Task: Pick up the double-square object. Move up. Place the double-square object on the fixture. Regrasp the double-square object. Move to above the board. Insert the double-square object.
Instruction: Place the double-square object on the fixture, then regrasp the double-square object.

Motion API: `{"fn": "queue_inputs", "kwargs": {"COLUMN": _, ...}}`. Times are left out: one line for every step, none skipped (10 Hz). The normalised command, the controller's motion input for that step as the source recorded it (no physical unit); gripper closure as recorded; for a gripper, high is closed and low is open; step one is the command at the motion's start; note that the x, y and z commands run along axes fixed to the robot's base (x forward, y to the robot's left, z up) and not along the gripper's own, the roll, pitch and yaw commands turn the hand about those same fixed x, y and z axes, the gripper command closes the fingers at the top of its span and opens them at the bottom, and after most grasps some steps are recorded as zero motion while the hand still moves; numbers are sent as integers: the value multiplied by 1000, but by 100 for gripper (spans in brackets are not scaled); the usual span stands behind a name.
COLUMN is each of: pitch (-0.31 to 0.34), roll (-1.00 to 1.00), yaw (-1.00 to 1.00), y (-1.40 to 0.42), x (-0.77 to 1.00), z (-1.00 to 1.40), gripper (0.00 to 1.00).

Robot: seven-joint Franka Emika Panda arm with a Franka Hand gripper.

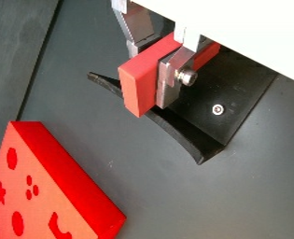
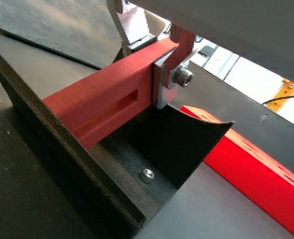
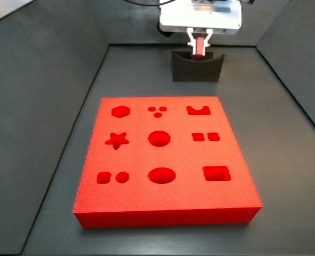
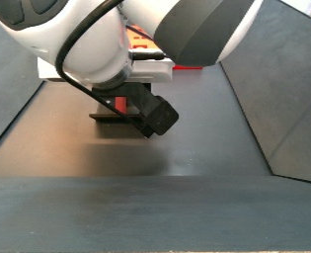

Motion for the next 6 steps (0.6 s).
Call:
{"fn": "queue_inputs", "kwargs": {"pitch": 0, "roll": 0, "yaw": 0, "y": 0, "x": 0, "z": 0, "gripper": 0}}
{"fn": "queue_inputs", "kwargs": {"pitch": 49, "roll": 49, "yaw": -37, "y": 0, "x": 0, "z": 1000, "gripper": 0}}
{"fn": "queue_inputs", "kwargs": {"pitch": 55, "roll": 52, "yaw": -32, "y": 2, "x": -9, "z": 1000, "gripper": 0}}
{"fn": "queue_inputs", "kwargs": {"pitch": 57, "roll": 55, "yaw": -27, "y": 5, "x": -25, "z": 1000, "gripper": 0}}
{"fn": "queue_inputs", "kwargs": {"pitch": 49, "roll": 59, "yaw": -29, "y": 3, "x": -29, "z": 1000, "gripper": 0}}
{"fn": "queue_inputs", "kwargs": {"pitch": 49, "roll": 56, "yaw": -31, "y": 4, "x": -35, "z": 1000, "gripper": 0}}
